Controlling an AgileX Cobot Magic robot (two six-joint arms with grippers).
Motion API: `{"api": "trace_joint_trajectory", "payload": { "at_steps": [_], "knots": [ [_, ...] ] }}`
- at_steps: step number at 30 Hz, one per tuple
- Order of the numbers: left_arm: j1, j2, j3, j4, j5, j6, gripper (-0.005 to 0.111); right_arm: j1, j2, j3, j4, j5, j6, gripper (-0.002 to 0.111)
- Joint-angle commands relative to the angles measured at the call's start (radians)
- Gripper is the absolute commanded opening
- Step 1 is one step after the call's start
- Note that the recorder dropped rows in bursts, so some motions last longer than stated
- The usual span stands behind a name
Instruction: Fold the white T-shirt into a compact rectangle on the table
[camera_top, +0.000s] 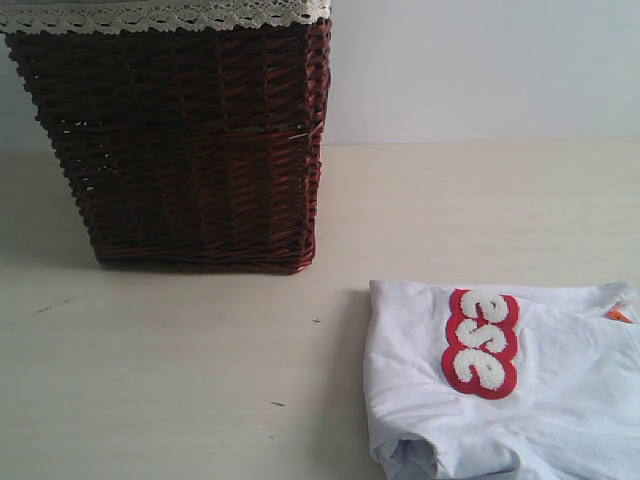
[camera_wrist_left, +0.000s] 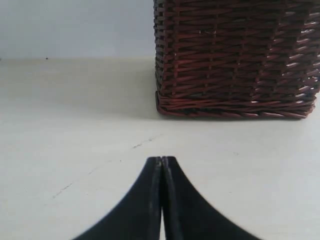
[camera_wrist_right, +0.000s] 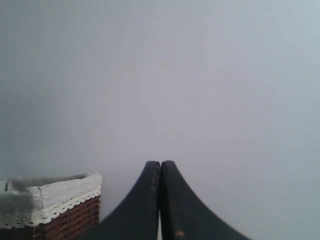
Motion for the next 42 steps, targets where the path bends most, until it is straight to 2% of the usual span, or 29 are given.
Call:
{"api": "trace_joint_trajectory", "payload": {
  "at_steps": [1, 15, 42],
  "knots": [
    [0.002, -0.006, 0.003, -0.008, -0.001, 0.005, 0.0, -0.03, -0.076, 0.069, -0.009, 0.023, -0.015, 0.0],
    [0.002, -0.006, 0.003, -0.008, -0.001, 0.005, 0.0, -0.03, -0.076, 0.384, -0.011, -0.005, -0.084, 0.0],
    [0.002, -0.006, 0.003, -0.008, -0.001, 0.005, 0.0, -0.032, -0.076, 0.384, -0.011, -0.025, -0.116, 0.0]
  ]
}}
